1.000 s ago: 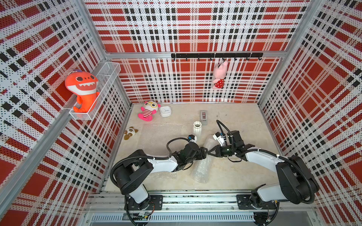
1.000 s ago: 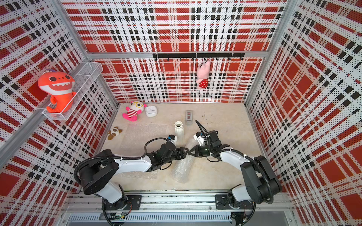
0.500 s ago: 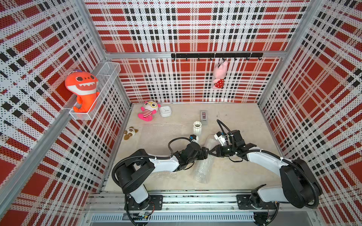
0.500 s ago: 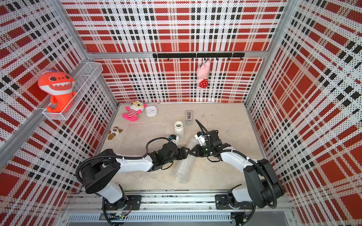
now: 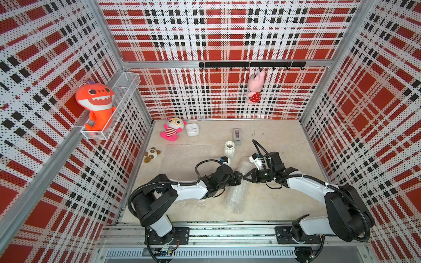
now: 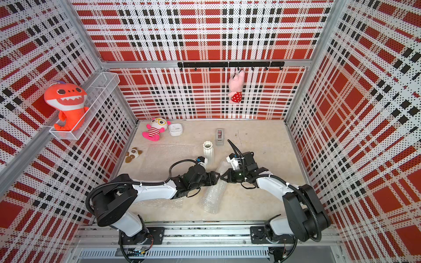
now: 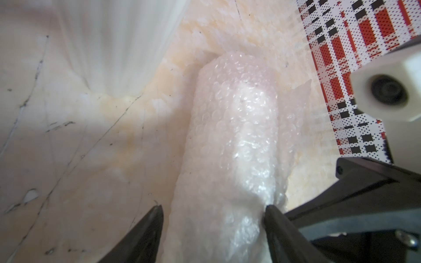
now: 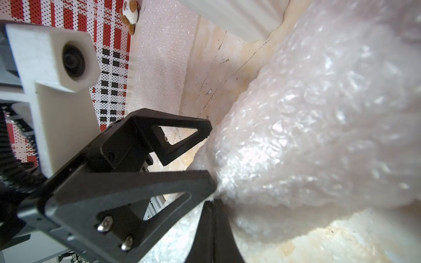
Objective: Wrap vases in bubble wrap
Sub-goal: Stick the tape on the bubble wrap.
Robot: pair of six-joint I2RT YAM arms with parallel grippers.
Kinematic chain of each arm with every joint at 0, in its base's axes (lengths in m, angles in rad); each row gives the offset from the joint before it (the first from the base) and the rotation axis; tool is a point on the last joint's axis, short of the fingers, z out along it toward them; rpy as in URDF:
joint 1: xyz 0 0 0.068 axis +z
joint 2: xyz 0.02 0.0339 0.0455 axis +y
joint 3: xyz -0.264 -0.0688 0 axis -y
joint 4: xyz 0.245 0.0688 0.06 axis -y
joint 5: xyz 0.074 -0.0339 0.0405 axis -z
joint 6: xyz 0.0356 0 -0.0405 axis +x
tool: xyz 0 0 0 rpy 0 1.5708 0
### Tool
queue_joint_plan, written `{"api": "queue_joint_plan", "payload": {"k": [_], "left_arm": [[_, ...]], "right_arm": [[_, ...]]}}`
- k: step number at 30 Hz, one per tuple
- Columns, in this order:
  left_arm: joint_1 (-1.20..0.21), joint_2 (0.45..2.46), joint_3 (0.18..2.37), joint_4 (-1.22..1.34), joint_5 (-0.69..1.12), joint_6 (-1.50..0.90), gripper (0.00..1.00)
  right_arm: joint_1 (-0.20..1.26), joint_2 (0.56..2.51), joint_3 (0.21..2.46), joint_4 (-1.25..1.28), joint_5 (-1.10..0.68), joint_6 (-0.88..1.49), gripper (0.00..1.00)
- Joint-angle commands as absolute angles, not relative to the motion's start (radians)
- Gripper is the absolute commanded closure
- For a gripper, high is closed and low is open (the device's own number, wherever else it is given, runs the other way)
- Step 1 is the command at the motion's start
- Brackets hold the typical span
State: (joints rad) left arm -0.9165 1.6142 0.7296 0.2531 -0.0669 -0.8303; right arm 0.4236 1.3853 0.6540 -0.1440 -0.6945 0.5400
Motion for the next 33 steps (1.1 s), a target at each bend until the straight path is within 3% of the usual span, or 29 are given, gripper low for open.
{"api": "queue_joint_plan", "payload": {"k": [1, 14, 28, 33], "left_arm": [[-0.915, 1.55, 0.731, 0.209, -0.041, -0.828, 0.22], [-0.96, 1.538, 0.744, 0.033, -0.012, -0.734, 0.18], [-0.974, 1.591, 0.811, 0.039, 0.008, -0.692, 0.1], [-0.975, 1.622, 0.798, 0.013, -0.012, -0.69, 0.17]], "right_arm": [[0.429, 1.399, 0.628, -0.12, -0.689, 0.535, 1.0], [0.43, 1.404, 0.632, -0.118, -0.689, 0.538, 1.0], [0.436, 1.402, 0.632, -0.123, -0.676, 0.538, 1.0], [0.436, 1.394, 0.642, -0.142, -0.665, 0.532, 1.0]]}}
